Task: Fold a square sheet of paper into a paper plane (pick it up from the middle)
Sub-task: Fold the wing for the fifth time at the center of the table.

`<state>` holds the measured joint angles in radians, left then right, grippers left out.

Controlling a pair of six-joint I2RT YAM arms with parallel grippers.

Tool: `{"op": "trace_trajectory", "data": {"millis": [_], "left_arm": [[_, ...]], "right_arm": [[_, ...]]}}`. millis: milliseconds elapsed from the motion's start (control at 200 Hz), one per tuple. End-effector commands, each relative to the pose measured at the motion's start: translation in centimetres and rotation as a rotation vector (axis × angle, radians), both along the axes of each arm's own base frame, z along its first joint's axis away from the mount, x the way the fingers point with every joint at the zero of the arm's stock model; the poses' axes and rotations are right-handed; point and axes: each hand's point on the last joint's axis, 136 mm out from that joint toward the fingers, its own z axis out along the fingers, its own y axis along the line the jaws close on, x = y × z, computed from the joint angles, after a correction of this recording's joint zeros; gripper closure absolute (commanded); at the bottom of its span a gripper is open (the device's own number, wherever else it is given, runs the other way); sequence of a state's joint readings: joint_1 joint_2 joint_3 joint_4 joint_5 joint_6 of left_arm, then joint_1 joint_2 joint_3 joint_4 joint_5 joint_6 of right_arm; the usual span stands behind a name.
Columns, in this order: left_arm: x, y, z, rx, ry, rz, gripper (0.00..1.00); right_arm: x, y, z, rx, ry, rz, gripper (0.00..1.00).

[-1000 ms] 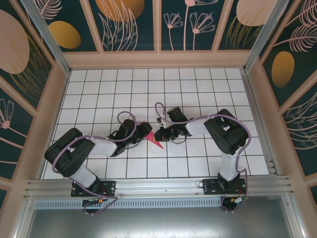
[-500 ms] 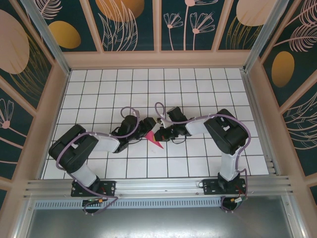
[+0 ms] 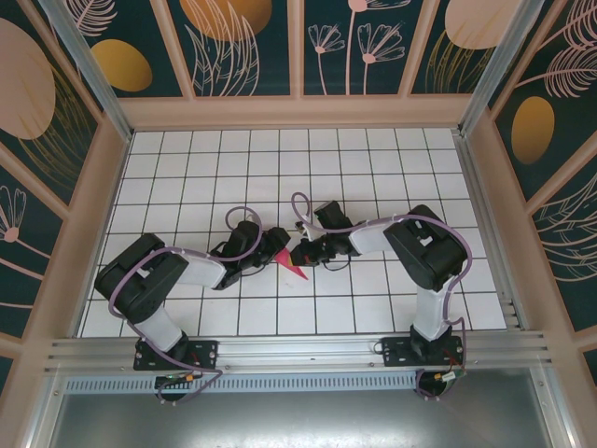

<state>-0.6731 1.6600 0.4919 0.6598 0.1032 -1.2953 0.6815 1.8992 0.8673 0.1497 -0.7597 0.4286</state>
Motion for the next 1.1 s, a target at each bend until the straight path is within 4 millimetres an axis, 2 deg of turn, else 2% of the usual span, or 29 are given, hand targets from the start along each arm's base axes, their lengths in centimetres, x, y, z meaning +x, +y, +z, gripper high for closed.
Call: {"op": "trace_trajectory", "data": {"millis": [0,310,625,736,896,1096], "left_arm": [[-0.4,2.0,-2.1,0.085,0.07,0.056,0.47],[-1.2,2.9,-3.8,0.129,0.142,0.076,0.5],[-1.4,3.4,-4.3,0.147,0.156,0.087,0.52],[-1.4,3.4,-4.3,0.148,0.155,0.084,0.52],[-1.4,3.3,-4.4,0.15,0.157,0.08,0.52],[-1.4,3.3,-4.4,0.151,0.157,0.078,0.53]], "right_arm": [[-0.2,-0.6,-1.5,-0.054,0.028,-0.009,0.97],[0.1,-1.0,0.1,-0.063,-0.005,-0.031,0.91],[-1.5,-2.2,0.2,-0.083,0.022,-0.018,0.9],[-1.6,-2.4,0.9,-0.077,0.004,-0.023,0.87],[-1.8,-2.5,0.1,-0.097,0.017,-0.019,0.83],[-2.1,-2.9,-0.4,-0.117,0.026,-0.02,0.87]]}}
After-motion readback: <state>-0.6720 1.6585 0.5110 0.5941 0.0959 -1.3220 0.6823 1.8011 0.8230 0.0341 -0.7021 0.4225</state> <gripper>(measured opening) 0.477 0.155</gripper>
